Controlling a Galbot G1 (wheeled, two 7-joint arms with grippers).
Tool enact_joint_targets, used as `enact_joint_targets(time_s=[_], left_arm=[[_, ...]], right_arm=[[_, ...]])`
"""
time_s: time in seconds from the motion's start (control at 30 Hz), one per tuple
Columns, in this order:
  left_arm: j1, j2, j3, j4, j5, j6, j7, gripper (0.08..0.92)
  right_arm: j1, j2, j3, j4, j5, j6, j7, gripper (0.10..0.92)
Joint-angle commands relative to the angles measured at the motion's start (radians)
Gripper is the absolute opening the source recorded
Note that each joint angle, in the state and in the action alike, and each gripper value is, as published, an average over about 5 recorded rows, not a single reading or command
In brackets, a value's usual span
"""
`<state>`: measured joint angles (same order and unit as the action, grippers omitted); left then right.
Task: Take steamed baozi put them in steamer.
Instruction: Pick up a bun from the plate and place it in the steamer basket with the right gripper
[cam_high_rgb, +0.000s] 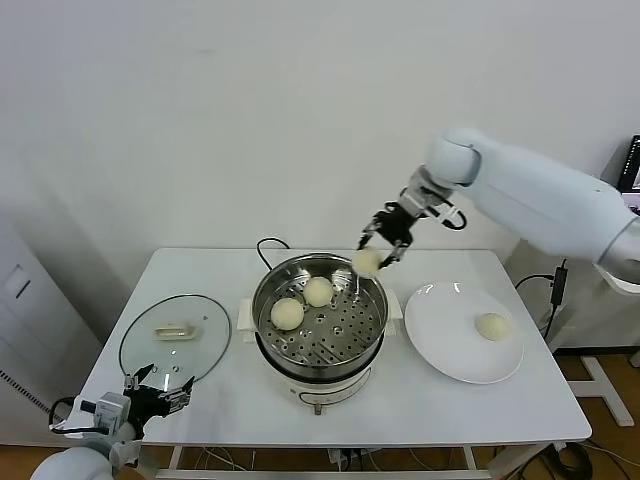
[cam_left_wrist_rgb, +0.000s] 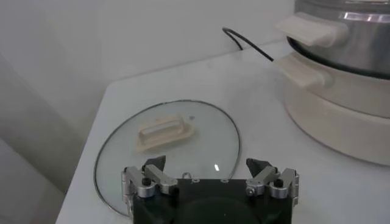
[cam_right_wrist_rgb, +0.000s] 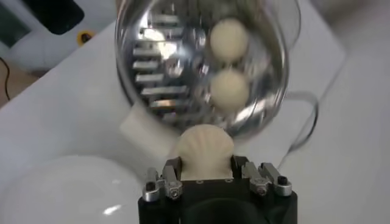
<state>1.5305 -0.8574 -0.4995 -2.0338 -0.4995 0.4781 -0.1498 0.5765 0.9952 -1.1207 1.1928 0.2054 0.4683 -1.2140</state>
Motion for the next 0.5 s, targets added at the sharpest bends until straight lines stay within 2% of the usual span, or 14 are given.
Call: enact_joint_targets(time_s=[0.03, 0.5], left_arm=[[-0.004, 0.001, 0.003, 0.003, 0.000, -0.001, 0.000, 0.823], [-0.005, 0.001, 0.007, 0.010, 0.001, -0.003, 0.000, 0.823]], right_arm=[[0.017, 0.101, -0.001, 0.106, -0.025, 0.154, 0.017, 0.515], [-0.028, 0.140, -0.058, 0.181, -0.112, 0.285, 0.004, 0.516]])
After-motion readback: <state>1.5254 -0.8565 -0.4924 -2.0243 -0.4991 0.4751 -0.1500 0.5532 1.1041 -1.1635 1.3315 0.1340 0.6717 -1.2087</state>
